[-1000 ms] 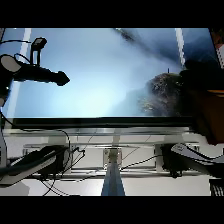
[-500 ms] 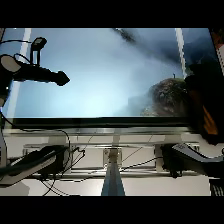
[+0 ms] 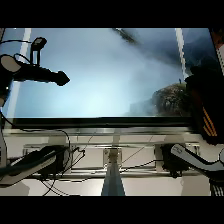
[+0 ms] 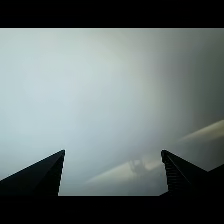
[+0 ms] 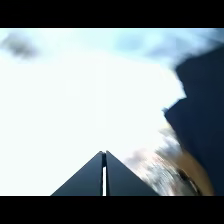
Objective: Fold the clothes and pants, and hang the long-sleeved shirts on hangers.
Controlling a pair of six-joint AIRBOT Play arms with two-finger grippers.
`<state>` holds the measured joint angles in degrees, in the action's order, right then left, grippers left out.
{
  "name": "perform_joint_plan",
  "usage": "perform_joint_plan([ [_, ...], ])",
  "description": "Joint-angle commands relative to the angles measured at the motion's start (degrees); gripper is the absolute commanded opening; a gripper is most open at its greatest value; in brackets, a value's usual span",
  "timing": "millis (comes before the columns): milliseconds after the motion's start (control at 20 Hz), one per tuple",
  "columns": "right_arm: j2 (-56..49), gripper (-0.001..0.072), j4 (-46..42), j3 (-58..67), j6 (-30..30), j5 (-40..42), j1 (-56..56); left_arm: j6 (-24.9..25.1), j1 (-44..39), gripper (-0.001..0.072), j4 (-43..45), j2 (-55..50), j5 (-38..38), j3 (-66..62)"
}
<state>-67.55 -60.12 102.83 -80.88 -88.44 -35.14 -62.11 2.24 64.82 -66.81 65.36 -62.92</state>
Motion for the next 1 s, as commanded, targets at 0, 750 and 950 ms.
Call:
perform_joint_plan([
  [0, 0.04, 0.0021, -13.53, -0.02, 4.13, 7.72, 20.85, 0.00, 0.00, 0.0694, 0.02, 0.04, 0.00, -0.04],
  [750, 0.00, 0.0023, -25.57, -0.02, 4.07, 11.56, 40.59, 0.00, 0.00, 0.0694, 0.02, 0.04, 0.00, -0.04],
  [950, 0.00, 0.0022, -25.57, -0.02, 4.07, 11.56, 40.59, 0.00, 0.00, 0.0694, 0.02, 0.04, 0.00, -0.04],
])
